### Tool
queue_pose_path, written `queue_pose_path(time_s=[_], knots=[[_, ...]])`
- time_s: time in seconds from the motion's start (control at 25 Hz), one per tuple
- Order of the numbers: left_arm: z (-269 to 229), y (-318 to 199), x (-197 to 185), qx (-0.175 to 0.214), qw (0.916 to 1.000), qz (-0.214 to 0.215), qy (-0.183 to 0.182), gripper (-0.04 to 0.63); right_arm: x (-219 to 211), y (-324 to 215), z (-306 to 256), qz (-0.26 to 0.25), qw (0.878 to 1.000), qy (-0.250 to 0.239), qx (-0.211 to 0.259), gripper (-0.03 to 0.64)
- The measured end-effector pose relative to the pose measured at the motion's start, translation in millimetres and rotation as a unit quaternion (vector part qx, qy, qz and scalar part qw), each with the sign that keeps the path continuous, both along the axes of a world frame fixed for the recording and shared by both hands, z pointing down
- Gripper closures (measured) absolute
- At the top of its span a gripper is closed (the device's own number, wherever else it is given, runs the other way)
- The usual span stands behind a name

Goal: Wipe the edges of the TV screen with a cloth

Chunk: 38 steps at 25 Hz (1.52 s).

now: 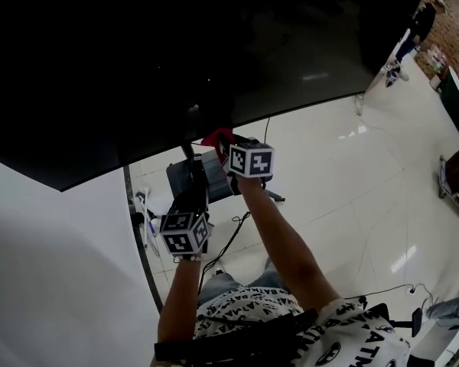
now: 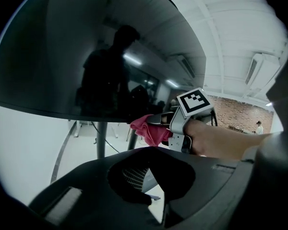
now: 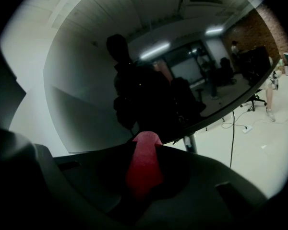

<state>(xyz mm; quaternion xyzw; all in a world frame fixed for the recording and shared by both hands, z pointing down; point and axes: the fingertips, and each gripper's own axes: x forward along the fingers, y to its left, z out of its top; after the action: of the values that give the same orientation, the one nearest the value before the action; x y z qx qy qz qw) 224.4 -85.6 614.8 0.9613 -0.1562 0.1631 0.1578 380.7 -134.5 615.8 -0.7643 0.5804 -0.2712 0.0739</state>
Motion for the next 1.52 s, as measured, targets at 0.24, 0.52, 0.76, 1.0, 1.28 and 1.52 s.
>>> queue_pose_path(time_s=[0.24, 0.52, 0.76, 1.0, 1.28, 1.52], knots=[[-0.8, 24.0, 58.3, 0.006, 0.9988, -0.048, 0.007, 0.594, 49.5, 30.6, 1.1, -0.028, 1.0, -0.007, 0.003, 0.558], [-5.6, 76.1, 119.1, -0.006, 0.995, -0.099, 0.005, 0.594, 110.0, 75.4, 2.0, -0.062, 0.998, 0.002, -0.006, 0.558], [-0.9, 119.4, 165.3, -0.006, 0.9964, -0.084, -0.012, 0.594, 171.2, 112.9, 4.5, -0.043, 0.999, 0.008, -0.011, 0.558], [-4.7, 147.1, 204.8, -0.005, 0.9991, -0.039, -0.012, 0.594, 223.3, 151.4, -1.0, -0.011, 0.999, 0.029, -0.018, 0.558], [5.2, 169.0, 230.9, 0.007, 0.9995, 0.021, -0.024, 0.594, 273.9, 182.3, 9.4, 0.041, 0.998, 0.038, -0.019, 0.558], [-5.4, 192.9, 275.6, 0.007, 0.9994, 0.015, -0.03, 0.594, 326.1, 222.3, 2.9, 0.049, 0.999, 0.013, -0.012, 0.558]])
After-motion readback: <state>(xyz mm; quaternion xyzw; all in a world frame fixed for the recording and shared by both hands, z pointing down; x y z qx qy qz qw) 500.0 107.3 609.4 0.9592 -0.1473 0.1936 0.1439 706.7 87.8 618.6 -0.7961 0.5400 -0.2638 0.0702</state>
